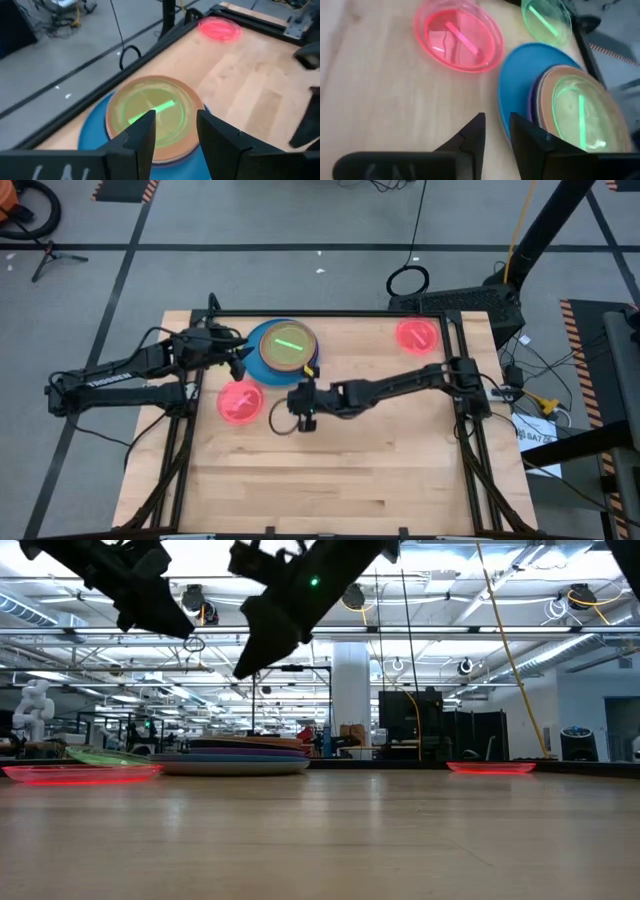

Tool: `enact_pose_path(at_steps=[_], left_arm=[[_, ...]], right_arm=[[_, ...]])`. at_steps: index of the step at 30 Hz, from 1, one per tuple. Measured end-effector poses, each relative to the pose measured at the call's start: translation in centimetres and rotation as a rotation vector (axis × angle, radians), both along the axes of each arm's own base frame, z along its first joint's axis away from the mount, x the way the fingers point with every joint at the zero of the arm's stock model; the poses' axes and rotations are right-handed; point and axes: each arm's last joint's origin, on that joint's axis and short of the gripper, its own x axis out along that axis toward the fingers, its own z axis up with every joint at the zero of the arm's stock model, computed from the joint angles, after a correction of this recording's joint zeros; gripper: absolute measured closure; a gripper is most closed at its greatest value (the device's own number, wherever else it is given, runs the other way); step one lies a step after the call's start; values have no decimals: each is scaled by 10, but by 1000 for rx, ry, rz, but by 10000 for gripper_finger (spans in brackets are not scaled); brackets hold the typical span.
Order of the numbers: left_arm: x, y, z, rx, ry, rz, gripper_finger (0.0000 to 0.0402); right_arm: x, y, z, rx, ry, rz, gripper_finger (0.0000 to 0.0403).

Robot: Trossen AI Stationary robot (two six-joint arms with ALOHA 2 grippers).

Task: Stack plastic plates
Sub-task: Stack the top pink plate on the green plate

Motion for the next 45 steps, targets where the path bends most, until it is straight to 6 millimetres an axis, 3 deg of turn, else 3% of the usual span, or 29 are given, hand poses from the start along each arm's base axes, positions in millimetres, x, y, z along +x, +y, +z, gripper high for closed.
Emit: enact_pose_path(at_steps=[5, 10, 19, 26, 38, 45], left_arm=[[4, -9, -2, -63, -11, -37, 252], [13, -20, -7, -101, 8, -94, 252], [40, -27, -18, -91, 34, -93, 252], [66, -28, -32, -85, 63, -116, 252], [78, -29, -46, -55, 156, -147, 252], [81, -28, -32, 48, 177, -214, 252]], right_arm=[[-17, 9, -1, -29, 47, 22, 334], [-54, 3, -11, -25, 61, 9, 341], [-118, -22, -1, -34, -103, -21, 342], [-151, -41, -1, 3, -288, -94, 342], [-159, -53, -18, 53, -267, -179, 342], [-162, -63, -22, 153, -277, -313, 342]])
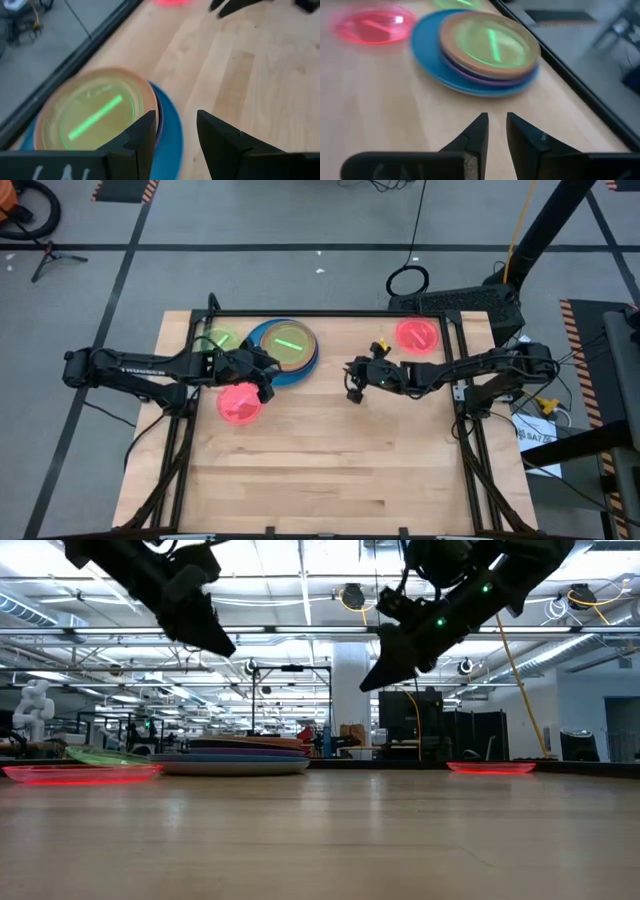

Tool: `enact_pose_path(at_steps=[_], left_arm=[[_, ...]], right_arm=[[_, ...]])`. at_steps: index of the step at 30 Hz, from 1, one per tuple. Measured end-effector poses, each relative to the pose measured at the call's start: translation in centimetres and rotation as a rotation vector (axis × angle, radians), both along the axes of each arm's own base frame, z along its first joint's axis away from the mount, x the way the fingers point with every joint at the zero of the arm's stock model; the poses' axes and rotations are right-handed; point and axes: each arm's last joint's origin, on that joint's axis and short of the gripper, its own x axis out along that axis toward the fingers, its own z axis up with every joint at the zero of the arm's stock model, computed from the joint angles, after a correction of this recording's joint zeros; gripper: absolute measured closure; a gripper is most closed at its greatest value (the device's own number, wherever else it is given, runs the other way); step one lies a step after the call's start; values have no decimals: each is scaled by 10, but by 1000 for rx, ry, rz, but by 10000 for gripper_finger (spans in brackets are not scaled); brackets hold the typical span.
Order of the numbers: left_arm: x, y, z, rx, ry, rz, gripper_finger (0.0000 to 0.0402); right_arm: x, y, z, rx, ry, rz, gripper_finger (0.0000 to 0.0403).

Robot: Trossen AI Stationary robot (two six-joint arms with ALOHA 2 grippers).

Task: Stack plastic plates
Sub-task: Stack the top pink plate on the green plate

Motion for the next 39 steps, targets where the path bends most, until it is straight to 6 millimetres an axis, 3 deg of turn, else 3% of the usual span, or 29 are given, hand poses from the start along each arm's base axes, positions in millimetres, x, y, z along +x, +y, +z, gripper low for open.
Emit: enact_pose_path(at_steps=[6, 13, 32, 39], left_arm=[[2, 0, 19, 105, 34, -74, 252], [2, 1, 31, 204, 89, -113, 252], [-7, 4, 25, 275, 231, -74, 252], [-20, 14, 23, 277, 223, -22, 252]], right_arm=[[-8, -17, -6, 121, -37, -250, 342], [-14, -27, -11, 270, -87, -411, 342], [-13, -21, -11, 315, -117, -434, 342], [-13, -19, -11, 269, -80, -392, 342]])
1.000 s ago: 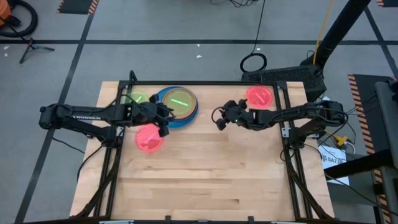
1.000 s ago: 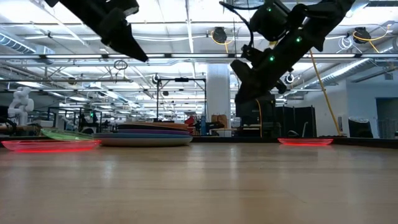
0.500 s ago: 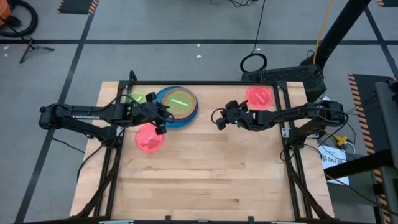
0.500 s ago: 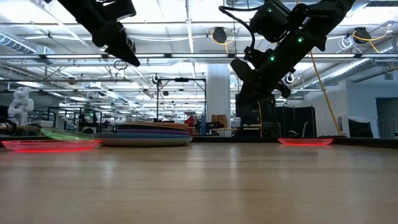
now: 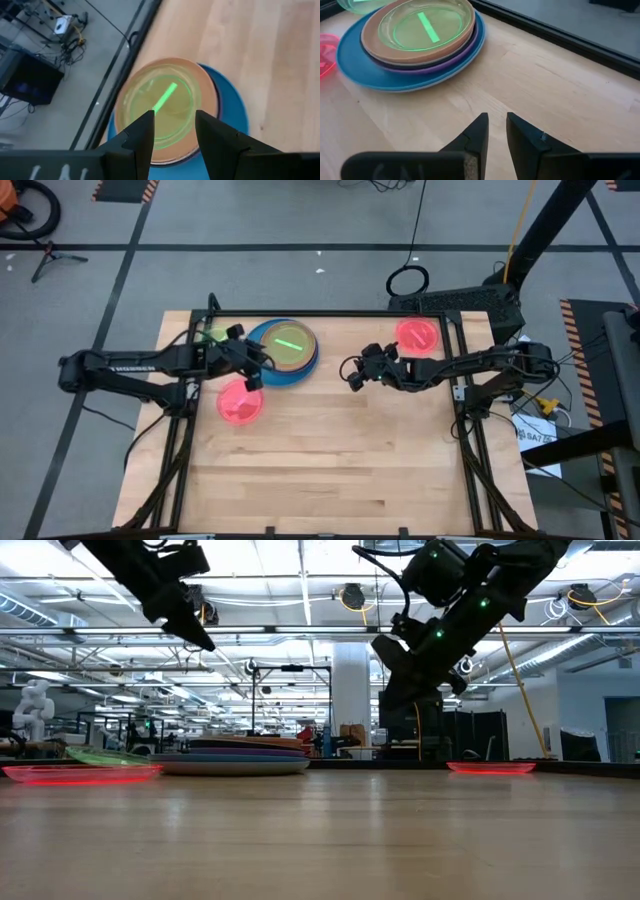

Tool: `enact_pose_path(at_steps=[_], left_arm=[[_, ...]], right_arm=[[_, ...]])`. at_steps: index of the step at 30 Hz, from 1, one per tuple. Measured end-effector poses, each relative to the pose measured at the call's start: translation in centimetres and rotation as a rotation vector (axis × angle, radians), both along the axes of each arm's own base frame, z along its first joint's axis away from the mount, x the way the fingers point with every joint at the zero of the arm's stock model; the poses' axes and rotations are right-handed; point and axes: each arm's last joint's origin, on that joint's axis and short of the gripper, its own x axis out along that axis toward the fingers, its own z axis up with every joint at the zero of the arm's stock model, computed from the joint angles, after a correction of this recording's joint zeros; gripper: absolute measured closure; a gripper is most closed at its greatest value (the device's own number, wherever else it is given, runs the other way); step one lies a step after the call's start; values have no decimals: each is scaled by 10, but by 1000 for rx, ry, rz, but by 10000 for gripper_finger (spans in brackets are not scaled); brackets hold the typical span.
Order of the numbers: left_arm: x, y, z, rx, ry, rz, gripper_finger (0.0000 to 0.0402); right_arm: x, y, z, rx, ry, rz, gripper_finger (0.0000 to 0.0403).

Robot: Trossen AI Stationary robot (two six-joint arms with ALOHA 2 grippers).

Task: Stack plastic plates
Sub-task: Stack the top pink plate on the green plate

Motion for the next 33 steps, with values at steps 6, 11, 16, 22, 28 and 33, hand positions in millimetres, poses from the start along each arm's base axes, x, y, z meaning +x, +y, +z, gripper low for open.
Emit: enact_pose_path(at_steps=[6, 11, 16, 22, 28, 33], left_arm=[[-14, 2, 11, -10, -60, 23, 252], [-22, 0, 17, -17, -100, 33, 252], [-24, 0, 16, -19, -83, 32, 252], [-24, 0, 16, -19, -79, 31, 252], [-24, 0, 16, -21, -80, 33, 252], [-24, 0, 16, -21, -82, 33, 252]], right_arm=[[-6, -8, -2, 5, 13, -135, 342], [-17, -32, 7, 122, 144, -296, 342], [-31, -61, 23, 196, 262, -411, 342], [-45, -89, 25, 325, 283, -405, 342], [-63, -101, 22, 365, 373, -461, 338], [-61, -103, 23, 327, 415, -377, 321]])
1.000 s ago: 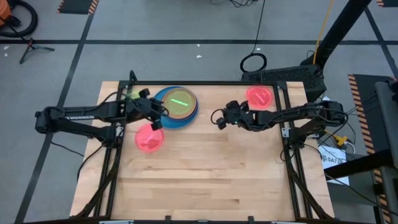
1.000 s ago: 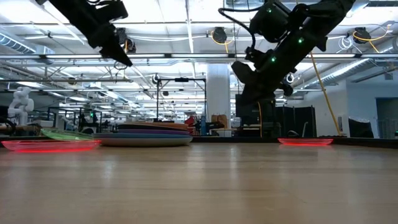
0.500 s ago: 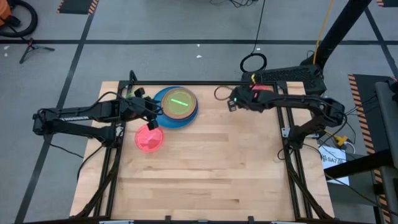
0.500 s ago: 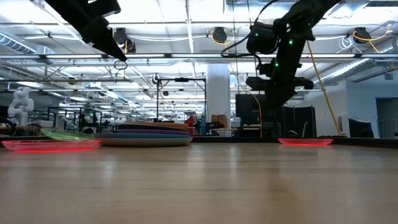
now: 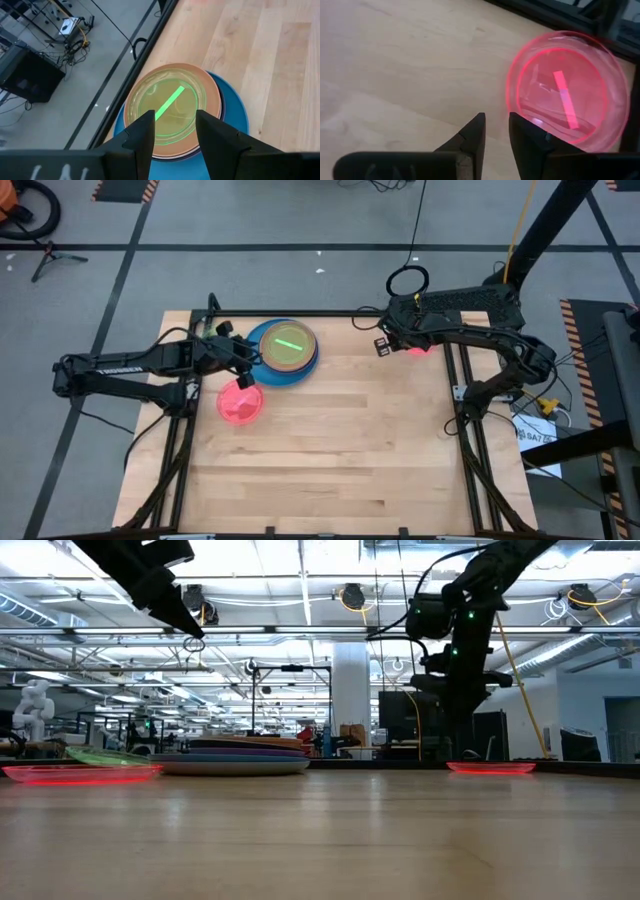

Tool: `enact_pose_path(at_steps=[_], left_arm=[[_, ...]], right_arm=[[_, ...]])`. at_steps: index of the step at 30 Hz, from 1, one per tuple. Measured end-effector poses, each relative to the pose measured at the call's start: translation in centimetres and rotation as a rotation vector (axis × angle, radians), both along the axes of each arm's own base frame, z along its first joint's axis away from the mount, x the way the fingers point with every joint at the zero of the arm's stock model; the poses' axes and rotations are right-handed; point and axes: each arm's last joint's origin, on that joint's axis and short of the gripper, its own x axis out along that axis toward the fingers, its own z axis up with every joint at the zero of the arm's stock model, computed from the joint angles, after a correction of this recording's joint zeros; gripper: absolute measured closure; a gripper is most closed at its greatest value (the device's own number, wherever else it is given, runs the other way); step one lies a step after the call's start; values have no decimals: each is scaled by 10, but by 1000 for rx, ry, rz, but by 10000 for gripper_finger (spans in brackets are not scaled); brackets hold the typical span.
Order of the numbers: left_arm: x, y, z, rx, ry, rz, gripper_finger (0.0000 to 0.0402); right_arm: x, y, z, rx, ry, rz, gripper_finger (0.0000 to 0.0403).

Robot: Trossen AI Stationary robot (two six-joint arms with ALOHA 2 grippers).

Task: Stack plastic plates
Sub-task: Stack the top pink plate on the green plate

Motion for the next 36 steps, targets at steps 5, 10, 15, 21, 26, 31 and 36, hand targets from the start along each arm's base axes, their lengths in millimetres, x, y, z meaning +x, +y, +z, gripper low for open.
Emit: enact_pose_path(at_steps=[5, 10, 15, 21, 26, 31, 36], left_arm=[[0, 0, 0, -6, -4, 4, 252], [0, 0, 0, -7, -5, 5, 252], [0, 0, 0, -7, -7, 5, 252], [2, 0, 3, 12, -30, -7, 252], [3, 0, 3, 21, -36, -13, 252], [3, 0, 3, 23, -34, -14, 252], [3, 0, 3, 23, -34, -14, 252]], right_arm=[[2, 0, 0, 6, -28, 10, 354], [2, -2, 1, -18, -23, 14, 396], [8, -5, 4, -62, -89, 0, 386], [28, -6, 1, -37, -249, 69, 341], [50, -1, -20, 27, -284, 134, 294], [46, -5, -30, 106, -55, 25, 276], [38, -16, -32, 84, 215, -68, 276]])
